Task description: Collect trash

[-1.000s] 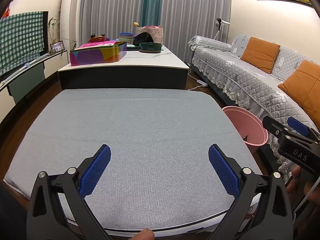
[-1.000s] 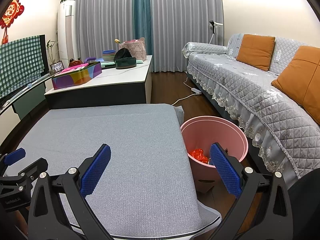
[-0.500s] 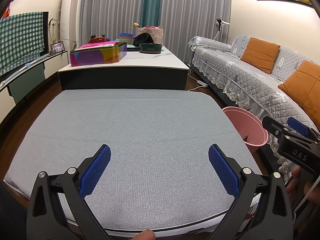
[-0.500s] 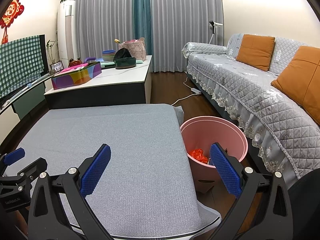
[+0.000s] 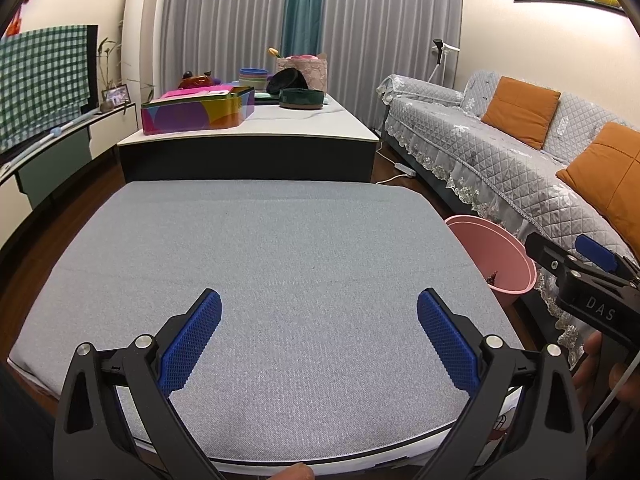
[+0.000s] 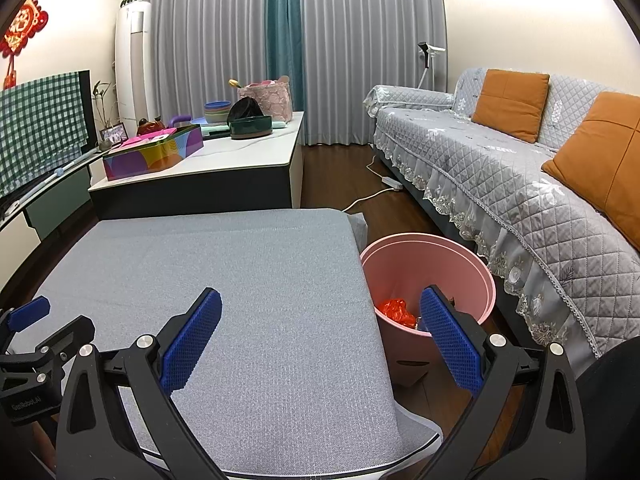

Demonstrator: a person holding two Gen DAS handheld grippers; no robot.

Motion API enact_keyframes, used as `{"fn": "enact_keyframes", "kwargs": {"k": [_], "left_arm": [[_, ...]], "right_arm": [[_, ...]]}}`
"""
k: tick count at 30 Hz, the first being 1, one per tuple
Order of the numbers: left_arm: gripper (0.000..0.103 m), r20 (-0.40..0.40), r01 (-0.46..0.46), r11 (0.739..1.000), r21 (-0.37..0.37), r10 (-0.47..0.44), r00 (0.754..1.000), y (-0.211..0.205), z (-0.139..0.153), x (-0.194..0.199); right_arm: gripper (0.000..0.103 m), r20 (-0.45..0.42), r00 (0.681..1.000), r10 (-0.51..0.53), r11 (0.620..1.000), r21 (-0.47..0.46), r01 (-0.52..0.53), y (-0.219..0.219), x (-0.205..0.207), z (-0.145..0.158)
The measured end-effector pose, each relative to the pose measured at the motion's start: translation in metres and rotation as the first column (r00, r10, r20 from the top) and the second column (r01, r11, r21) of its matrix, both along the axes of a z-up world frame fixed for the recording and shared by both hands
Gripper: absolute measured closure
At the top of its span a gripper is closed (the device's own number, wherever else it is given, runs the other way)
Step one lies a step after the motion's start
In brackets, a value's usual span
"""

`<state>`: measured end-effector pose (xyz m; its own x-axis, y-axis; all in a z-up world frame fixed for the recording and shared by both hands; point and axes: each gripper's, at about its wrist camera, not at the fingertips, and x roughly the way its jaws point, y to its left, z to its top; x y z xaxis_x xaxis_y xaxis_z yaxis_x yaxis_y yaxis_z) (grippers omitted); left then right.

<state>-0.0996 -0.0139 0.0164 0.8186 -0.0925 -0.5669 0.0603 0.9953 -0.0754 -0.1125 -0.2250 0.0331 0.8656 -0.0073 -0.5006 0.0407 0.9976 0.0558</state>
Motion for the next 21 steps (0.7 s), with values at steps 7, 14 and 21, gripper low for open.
{"fn": "enact_keyframes", "kwargs": {"k": [7, 14, 21], "left_arm": [[0.008, 0.001, -0.008, 1.0, 0.014, 0.008, 1.0, -0.0028, 0.0003, 0.0005], [0.008, 0.012, -0.024, 0.999, 0.033, 0.023, 1.0, -0.0055, 0.0006, 0.0017], [0.008, 0.019, -0.005, 1.0, 0.022, 0.005, 1.0, -0.0062, -0.0005, -0.0002]], "right_arm": [[0.005, -0.004, 1.0, 0.003, 1.0, -0.006, -0.003, -0.0002, 0.0006, -0.0001], [0.005, -0.005, 1.0, -0.001, 1.0, -0.002, 0.001, 0.0003, 0.0008, -0.0007], [0.005, 0.0, 1.0, 0.002, 1.0, 0.0, -0.002, 0.0023, 0.0004, 0.0004]]}}
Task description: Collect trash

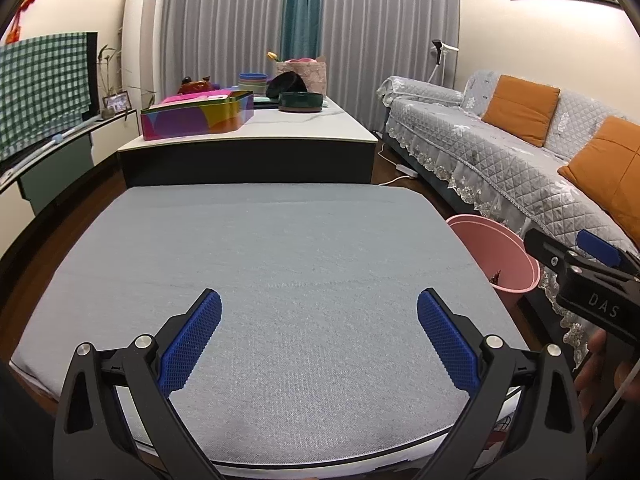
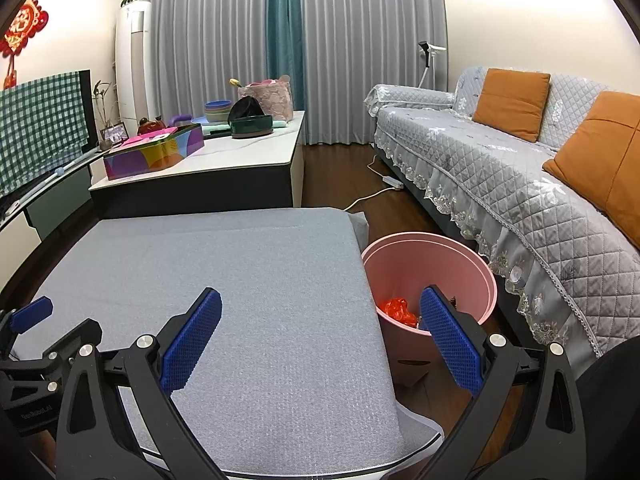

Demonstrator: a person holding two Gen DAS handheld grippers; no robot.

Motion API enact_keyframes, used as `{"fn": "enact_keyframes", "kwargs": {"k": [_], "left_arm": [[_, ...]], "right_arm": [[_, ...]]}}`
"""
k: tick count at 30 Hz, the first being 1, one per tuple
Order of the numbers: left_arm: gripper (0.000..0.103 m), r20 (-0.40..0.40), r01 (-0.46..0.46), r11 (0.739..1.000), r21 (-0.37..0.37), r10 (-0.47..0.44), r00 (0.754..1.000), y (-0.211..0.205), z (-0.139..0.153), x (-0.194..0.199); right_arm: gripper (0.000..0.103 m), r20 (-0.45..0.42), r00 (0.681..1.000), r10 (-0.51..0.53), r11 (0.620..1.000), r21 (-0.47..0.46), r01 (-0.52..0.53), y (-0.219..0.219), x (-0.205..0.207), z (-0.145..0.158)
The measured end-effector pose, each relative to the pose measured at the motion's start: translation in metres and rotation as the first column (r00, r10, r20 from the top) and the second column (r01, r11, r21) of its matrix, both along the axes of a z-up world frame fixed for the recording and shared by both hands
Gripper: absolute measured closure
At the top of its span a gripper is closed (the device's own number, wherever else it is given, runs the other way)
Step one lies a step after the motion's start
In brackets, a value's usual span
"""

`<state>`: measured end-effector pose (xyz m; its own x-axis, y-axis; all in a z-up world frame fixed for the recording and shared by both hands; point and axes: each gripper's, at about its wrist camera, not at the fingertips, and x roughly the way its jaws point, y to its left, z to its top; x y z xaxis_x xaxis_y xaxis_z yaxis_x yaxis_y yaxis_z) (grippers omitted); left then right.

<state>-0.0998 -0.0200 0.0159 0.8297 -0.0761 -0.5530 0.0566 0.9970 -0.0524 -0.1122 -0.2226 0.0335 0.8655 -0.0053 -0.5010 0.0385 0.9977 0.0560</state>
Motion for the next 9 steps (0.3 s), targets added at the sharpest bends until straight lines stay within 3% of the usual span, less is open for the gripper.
{"fn": "enact_keyframes", "kwargs": {"k": [9], "left_arm": [[0.008, -0.015, -0.02, 1.0, -0.008, 0.02, 1.0, 0.0026, -0.0006, 0.0035]], "right_arm": [[0.005, -0.002, 1.0, -0.003, 1.0, 0.001, 0.003, -0.0001, -0.0003, 0.0001]]}}
